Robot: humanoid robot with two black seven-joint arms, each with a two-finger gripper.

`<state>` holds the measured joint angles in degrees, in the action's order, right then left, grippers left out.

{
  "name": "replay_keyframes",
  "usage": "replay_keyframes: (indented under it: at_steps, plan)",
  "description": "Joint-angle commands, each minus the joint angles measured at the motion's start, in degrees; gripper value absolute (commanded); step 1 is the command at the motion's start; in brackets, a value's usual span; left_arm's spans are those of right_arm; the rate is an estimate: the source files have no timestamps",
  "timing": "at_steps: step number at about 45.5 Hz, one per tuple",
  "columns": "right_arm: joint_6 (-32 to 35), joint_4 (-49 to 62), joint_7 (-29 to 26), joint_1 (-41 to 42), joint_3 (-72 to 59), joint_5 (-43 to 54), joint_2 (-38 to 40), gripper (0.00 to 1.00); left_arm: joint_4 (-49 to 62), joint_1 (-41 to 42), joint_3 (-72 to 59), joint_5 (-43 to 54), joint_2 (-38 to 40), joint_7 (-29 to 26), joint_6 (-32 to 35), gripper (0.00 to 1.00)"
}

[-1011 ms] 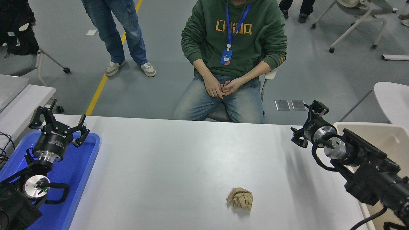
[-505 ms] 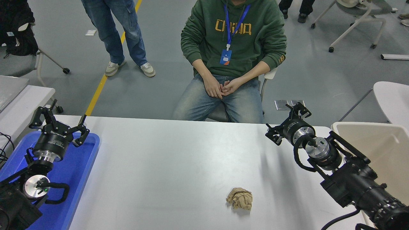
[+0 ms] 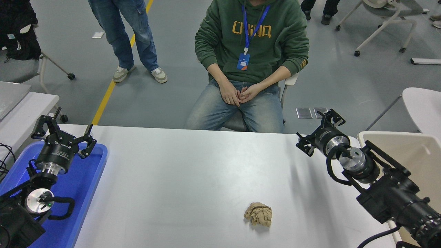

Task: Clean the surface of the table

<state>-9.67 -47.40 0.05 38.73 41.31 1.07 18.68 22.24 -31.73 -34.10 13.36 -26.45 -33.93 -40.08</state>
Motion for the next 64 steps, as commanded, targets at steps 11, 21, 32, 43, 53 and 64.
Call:
replay_keyframes:
  at_steps: [11, 21, 32, 43, 53, 64]
  plan:
    - [1.76, -19.38, 0.56, 2.23, -21.70, 33.81, 18.22, 1.00, 0.00, 0.00, 0.00, 0.00, 0.00, 0.00, 0.00, 1.00]
    - [3.08, -30.38, 1.62, 5.30, -30.93, 46.64, 26.93, 1.00, 0.00, 0.00, 0.00, 0.00, 0.00, 0.00, 0.00, 1.00]
    - [4.92, -36.80, 1.71, 11.54, -42.62, 48.15, 32.12, 1.00, 0.00, 0.00, 0.00, 0.00, 0.00, 0.00, 0.00, 1.00]
    - [5.80, -39.70, 1.71, 14.53, -50.09, 50.87, 31.16, 1.00, 0.00, 0.00, 0.00, 0.00, 0.00, 0.00, 0.00, 1.00]
    - [5.80, -39.88, 1.71, 14.53, -52.65, 53.77, 27.03, 1.00, 0.00, 0.00, 0.00, 0.00, 0.00, 0.00, 0.00, 1.00]
    - [5.45, -38.21, 1.71, 12.95, -52.82, 55.79, 21.05, 1.00, 0.00, 0.00, 0.00, 0.00, 0.00, 0.00, 0.00, 1.00]
